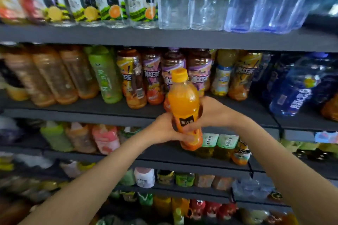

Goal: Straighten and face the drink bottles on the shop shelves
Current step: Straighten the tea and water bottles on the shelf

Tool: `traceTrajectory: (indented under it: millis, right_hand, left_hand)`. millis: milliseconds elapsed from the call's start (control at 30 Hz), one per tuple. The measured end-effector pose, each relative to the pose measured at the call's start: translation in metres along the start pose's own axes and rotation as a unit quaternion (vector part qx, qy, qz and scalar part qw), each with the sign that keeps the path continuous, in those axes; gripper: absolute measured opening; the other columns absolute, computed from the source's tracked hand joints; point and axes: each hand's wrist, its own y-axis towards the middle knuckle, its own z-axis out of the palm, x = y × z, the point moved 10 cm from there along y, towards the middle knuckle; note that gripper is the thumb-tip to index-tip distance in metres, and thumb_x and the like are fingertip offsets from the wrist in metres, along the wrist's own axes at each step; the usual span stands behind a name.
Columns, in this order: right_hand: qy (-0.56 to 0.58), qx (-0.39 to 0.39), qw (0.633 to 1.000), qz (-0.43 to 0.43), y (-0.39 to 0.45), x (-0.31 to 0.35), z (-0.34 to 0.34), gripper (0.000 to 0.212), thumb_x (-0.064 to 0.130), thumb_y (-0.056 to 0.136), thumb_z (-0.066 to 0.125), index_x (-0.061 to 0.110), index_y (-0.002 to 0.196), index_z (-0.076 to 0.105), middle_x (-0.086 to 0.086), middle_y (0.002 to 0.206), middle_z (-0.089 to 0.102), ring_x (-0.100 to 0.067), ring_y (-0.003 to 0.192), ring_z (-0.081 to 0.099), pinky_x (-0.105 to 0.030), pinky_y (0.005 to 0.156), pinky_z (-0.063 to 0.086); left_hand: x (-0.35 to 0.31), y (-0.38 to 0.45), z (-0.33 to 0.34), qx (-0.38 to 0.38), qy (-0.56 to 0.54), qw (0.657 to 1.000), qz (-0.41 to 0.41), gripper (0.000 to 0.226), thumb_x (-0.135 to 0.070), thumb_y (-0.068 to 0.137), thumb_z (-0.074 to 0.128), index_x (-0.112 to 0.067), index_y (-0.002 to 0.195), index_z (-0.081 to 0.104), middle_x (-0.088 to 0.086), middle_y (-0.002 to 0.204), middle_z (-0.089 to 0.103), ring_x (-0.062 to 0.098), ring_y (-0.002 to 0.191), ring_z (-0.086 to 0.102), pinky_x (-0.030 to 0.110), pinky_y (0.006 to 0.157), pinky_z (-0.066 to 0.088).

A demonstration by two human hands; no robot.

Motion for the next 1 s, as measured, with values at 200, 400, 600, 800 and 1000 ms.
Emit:
traceTrajectory:
  millis: [200, 400, 600, 800, 1000]
  right_hand:
    - [0.007, 0.009, 0.996, -0.094, 0.075, 0.121, 0.074, 0.029, 0.023, 0.057, 0.088, 0.024, 0.076, 0.066, 0.010, 0.077, 0.067, 0.000, 0.073, 0.059, -0.026, 0.074, 0.050]
    - [0.069, 0.040, 0.978, -0.191, 0.145, 0.276, 0.209, 0.042, 0.019, 0.062, 0.087, 0.014, 0.099, 0.069, 0.000, 0.097, 0.072, -0.014, 0.093, 0.066, -0.032, 0.087, 0.053]
    - [0.047, 0.096, 0.958, -0.265, 0.190, 0.428, 0.354, 0.066, 0.032, 0.075, 0.077, 0.016, 0.130, 0.044, 0.005, 0.121, 0.055, -0.010, 0.111, 0.052, -0.026, 0.091, 0.042]
    - [0.014, 0.126, 0.969, -0.212, 0.263, 0.500, 0.433, 0.050, 0.035, 0.085, 0.066, 0.013, 0.127, 0.048, -0.001, 0.129, 0.052, -0.018, 0.116, 0.051, -0.027, 0.086, 0.043]
    - [0.021, 0.092, 0.975, -0.203, 0.359, 0.543, 0.460, 0.040, 0.031, 0.086, 0.065, 0.014, 0.120, 0.052, 0.000, 0.123, 0.054, -0.016, 0.108, 0.054, -0.035, 0.085, 0.052]
  left_hand:
    - [0.041, -0.097, -0.138, -0.211, -0.053, 0.975, -0.037, 0.079, -0.023, 0.058, 0.089, -0.021, 0.123, 0.045, -0.005, 0.115, 0.061, 0.007, 0.105, 0.057, 0.018, 0.086, 0.049]
    - [0.100, -0.247, -0.292, -0.350, -0.037, 0.934, -0.061, 0.079, -0.027, 0.062, 0.087, -0.027, 0.120, 0.034, -0.015, 0.113, 0.054, 0.006, 0.108, 0.054, 0.017, 0.080, 0.049]
    - [0.167, -0.397, -0.434, -0.446, -0.026, 0.890, -0.095, 0.090, -0.049, 0.036, 0.087, -0.051, 0.111, 0.037, -0.001, 0.119, 0.060, 0.019, 0.111, 0.058, 0.046, 0.093, 0.049]
    - [0.212, -0.503, -0.552, -0.530, -0.042, 0.837, -0.128, 0.078, -0.018, 0.059, 0.088, -0.025, 0.119, 0.039, 0.002, 0.117, 0.060, 0.022, 0.110, 0.059, 0.048, 0.096, 0.047]
    - [0.265, -0.534, -0.651, -0.589, -0.045, 0.791, -0.158, 0.067, -0.018, 0.065, 0.084, -0.020, 0.114, 0.039, 0.000, 0.113, 0.055, 0.020, 0.108, 0.055, 0.040, 0.095, 0.046]
